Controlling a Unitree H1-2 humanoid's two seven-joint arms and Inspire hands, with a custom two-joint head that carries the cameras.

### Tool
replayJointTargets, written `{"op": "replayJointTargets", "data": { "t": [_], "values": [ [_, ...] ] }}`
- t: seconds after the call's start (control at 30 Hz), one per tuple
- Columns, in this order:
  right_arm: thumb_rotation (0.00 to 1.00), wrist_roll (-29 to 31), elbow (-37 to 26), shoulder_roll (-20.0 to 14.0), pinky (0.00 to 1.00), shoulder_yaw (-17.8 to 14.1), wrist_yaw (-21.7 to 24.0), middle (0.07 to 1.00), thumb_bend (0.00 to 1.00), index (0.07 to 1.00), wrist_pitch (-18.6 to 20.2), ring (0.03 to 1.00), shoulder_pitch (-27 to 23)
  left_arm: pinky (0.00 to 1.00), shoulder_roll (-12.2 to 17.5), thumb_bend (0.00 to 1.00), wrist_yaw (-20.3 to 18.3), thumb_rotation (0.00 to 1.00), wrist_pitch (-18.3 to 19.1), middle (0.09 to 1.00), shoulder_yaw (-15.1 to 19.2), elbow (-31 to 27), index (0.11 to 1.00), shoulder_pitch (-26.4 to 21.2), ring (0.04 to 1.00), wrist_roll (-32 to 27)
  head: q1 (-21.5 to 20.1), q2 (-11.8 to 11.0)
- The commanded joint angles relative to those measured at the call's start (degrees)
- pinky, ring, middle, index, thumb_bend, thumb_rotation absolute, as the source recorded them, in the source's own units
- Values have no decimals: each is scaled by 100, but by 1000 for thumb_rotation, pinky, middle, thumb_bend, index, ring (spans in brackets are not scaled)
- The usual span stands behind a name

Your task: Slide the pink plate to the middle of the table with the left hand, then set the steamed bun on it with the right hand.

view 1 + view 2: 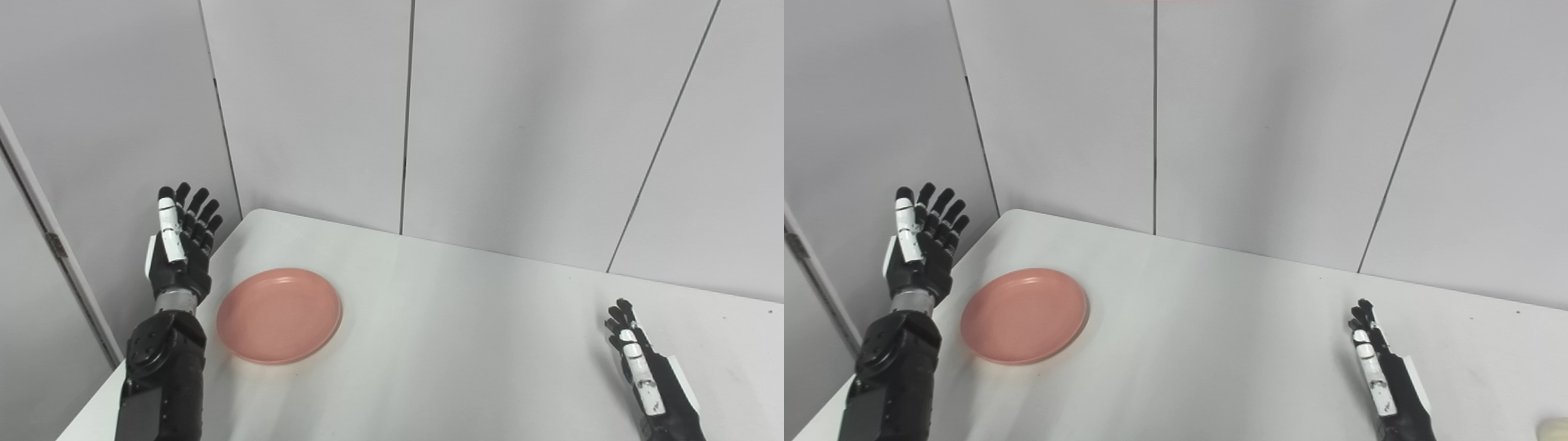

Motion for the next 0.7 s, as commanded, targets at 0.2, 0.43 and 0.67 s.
{"op": "replayJointTargets", "data": {
  "t": [0.2,0.43,0.67],
  "values": [
    [1000,81,43,-10,995,-52,38,981,203,1000,-176,975,47,938,284,601,-127,995,-288,930,48,169,945,-213,914,-274,27,22],
    [1000,96,4,-15,1000,-43,52,989,196,1000,-140,981,49,928,282,597,-1,999,-153,925,-5,264,933,-200,912,-217,23,63],
    [1000,38,-78,-17,990,-32,21,979,206,1000,-104,970,75,940,300,587,-88,1000,-203,936,-12,557,937,-201,929,-266,20,85]
  ]
}}
